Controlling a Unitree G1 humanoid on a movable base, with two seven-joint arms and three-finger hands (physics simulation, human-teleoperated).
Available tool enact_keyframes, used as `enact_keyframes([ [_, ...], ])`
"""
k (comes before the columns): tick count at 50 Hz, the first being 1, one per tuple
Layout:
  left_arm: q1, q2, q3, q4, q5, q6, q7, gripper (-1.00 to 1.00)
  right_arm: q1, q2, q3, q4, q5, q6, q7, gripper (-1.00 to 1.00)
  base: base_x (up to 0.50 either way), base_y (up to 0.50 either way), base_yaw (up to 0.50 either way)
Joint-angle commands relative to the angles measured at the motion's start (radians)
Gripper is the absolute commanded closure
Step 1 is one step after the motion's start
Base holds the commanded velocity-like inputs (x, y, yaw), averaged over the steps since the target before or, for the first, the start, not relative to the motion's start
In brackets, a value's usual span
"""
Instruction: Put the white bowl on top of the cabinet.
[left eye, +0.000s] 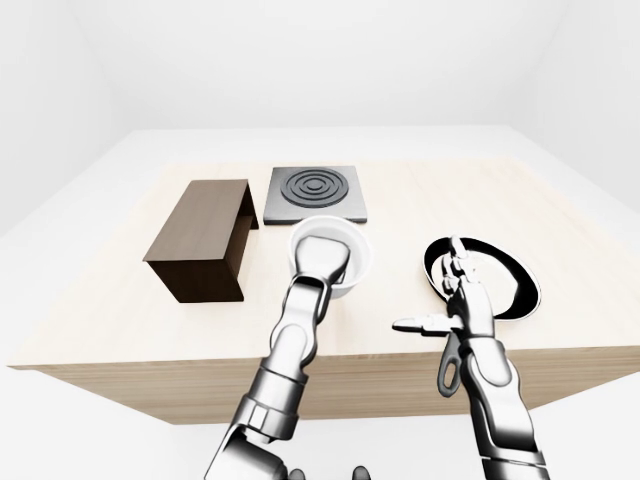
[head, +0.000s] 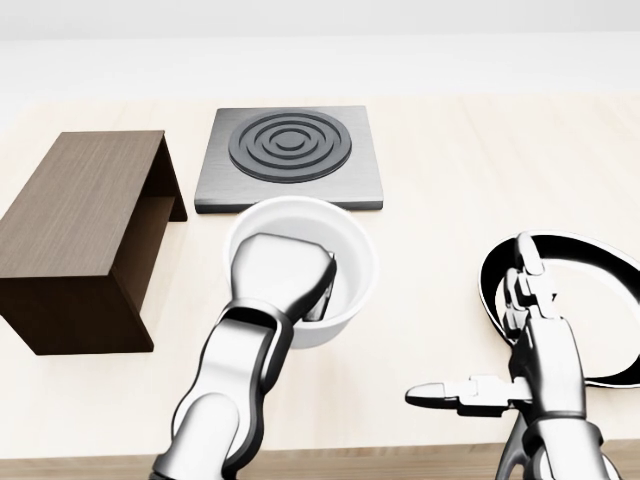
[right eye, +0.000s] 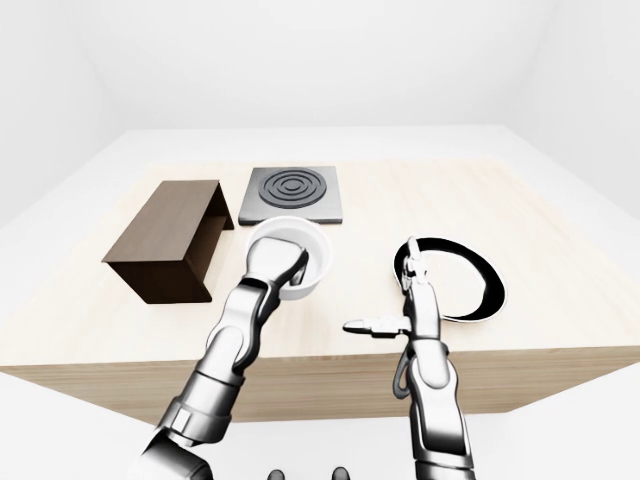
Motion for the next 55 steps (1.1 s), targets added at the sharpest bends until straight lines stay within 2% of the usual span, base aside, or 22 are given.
enact_keyframes([
  [1, -0.017, 0.01, 0.025, -0.121, 0.03, 0.0, -0.008, 1.0, 0.01, 0.007, 0.012, 0.001, -0.012, -0.01, -0.001, -1.0, 0.0, 0.0, 0.0],
  [12, -0.05, 0.033, 0.054, -0.195, 0.026, 0.0, -0.054, 1.0, 0.014, 0.007, 0.013, -0.001, -0.014, -0.012, 0.003, -1.0, 0.0, 0.0, 0.0],
  [20, -0.071, 0.067, 0.082, -0.22, 0.013, 0.0, -0.082, 1.0, 0.017, 0.008, 0.013, -0.006, -0.015, -0.01, 0.005, -1.0, 0.0, 0.0, 0.0],
  [32, -0.121, 0.126, 0.128, -0.289, 0.022, 0.0, -0.177, 1.0, 0.02, 0.011, 0.021, 0.002, -0.022, -0.02, 0.006, -1.0, 0.0, 0.0, 0.0],
  [35, -0.14, 0.144, 0.148, -0.323, 0.028, 0.0, -0.215, 1.0, 0.024, 0.011, 0.021, -0.011, -0.021, -0.011, 0.007, -1.0, 0.0, 0.0, 0.0],
  [45, -0.187, 0.214, 0.201, -0.394, 0.041, 0.0, -0.304, 1.0, 0.023, 0.013, 0.028, 0.005, -0.028, -0.023, 0.004, -1.0, 0.0, 0.0, 0.0],
  [55, -0.226, 0.282, 0.248, -0.43, 0.041, 0.0, -0.36, 1.0, 0.022, 0.013, 0.028, 0.008, -0.029, -0.025, 0.003, -1.0, 0.0, 0.0, 0.0],
])
